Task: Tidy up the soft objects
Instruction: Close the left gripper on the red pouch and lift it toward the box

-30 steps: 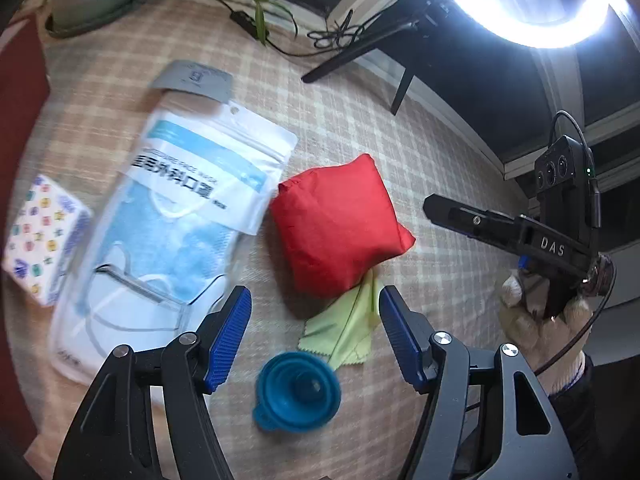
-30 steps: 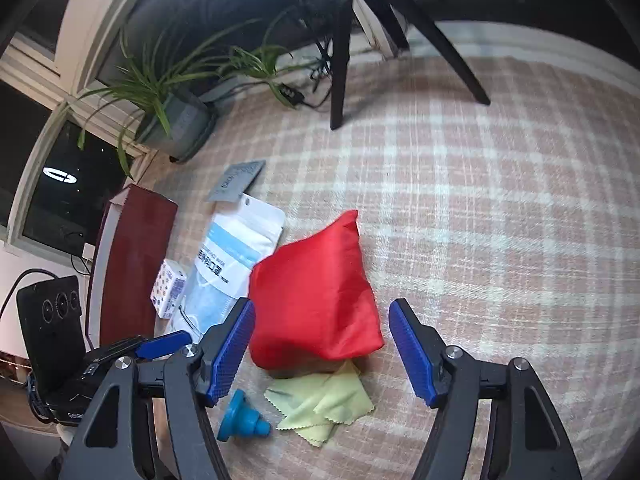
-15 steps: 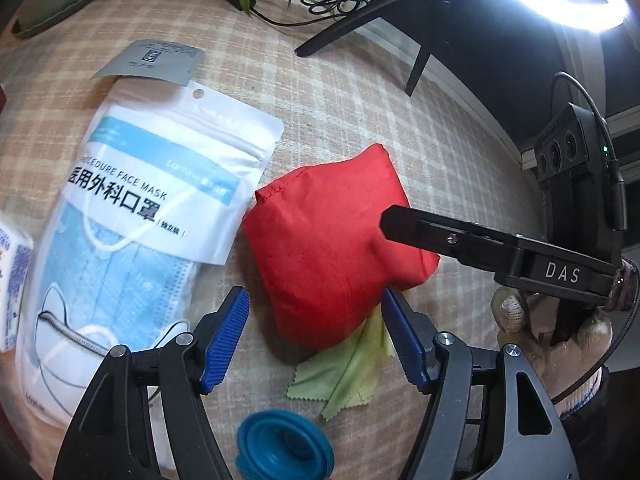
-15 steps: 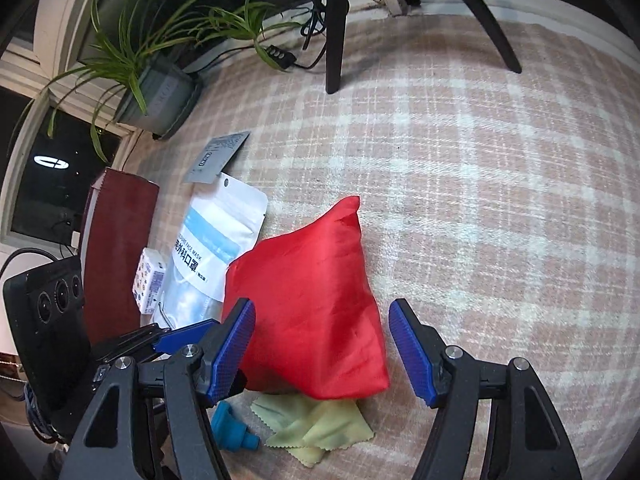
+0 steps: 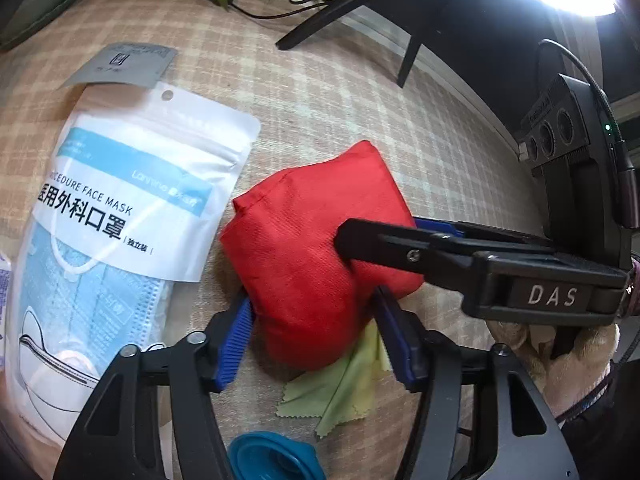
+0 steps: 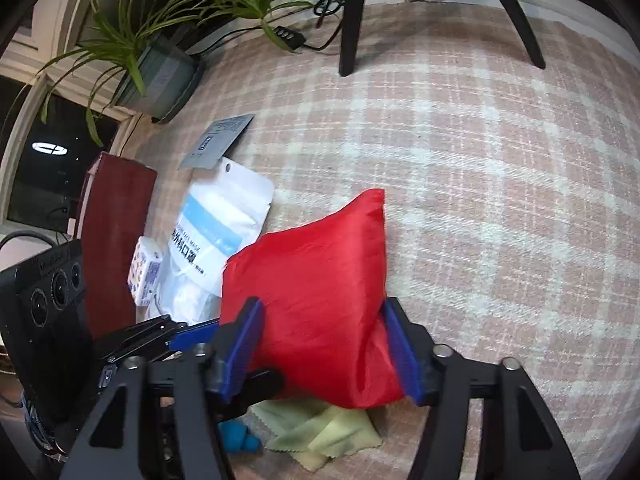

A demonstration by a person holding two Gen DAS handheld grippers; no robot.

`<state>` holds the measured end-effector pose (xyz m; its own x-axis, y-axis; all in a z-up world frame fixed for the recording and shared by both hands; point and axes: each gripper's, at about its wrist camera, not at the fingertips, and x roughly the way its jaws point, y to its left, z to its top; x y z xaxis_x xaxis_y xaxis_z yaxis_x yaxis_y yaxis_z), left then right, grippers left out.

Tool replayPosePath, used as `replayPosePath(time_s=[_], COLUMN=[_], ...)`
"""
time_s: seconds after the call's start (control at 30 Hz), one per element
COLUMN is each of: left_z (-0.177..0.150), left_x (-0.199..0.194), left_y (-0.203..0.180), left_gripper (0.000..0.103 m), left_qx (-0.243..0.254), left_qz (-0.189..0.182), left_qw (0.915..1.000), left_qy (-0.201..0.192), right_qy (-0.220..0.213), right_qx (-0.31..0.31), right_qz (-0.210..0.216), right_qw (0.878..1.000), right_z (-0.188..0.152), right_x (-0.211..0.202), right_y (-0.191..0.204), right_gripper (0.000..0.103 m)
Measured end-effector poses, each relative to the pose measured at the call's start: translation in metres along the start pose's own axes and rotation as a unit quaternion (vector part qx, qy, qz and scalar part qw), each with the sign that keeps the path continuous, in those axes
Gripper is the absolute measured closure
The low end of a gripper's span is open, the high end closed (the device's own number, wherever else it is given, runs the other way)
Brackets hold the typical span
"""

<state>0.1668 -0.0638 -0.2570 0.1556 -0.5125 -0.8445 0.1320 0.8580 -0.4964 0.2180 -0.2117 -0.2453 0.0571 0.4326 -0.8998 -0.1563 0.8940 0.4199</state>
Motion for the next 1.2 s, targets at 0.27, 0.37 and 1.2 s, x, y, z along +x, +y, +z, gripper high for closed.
replayPosePath(time_s=[0.27, 0.37, 1.2], left_z=[-0.002, -0.004, -0.042], left_x=[-0.003, -0.008, -0.168], left_y=[-0.01, -0.012, 0.015], left_gripper=[0.053, 0.054, 0.054], left_qx=[0.016, 0.016, 0.022], left_qz=[0.002, 0.003, 0.024], left_qw=[0.9999, 0.9998, 0.9858], left_qy=[-0.007, -0.014, -0.165], right_qy=[-0.006, -0.008, -0.085], right_qx=[-0.01, -0.004, -0.133], right_qz=[-0.007, -0.004, 0.036], right_qw=[1.0, 1.0, 0.987], right_z=[-0.005, -0.008, -0.017], right_x=[-0.007, -0.009, -0.077], right_y=[0.011, 0.012, 0.17], right_gripper=[0.064, 0.065, 0.065])
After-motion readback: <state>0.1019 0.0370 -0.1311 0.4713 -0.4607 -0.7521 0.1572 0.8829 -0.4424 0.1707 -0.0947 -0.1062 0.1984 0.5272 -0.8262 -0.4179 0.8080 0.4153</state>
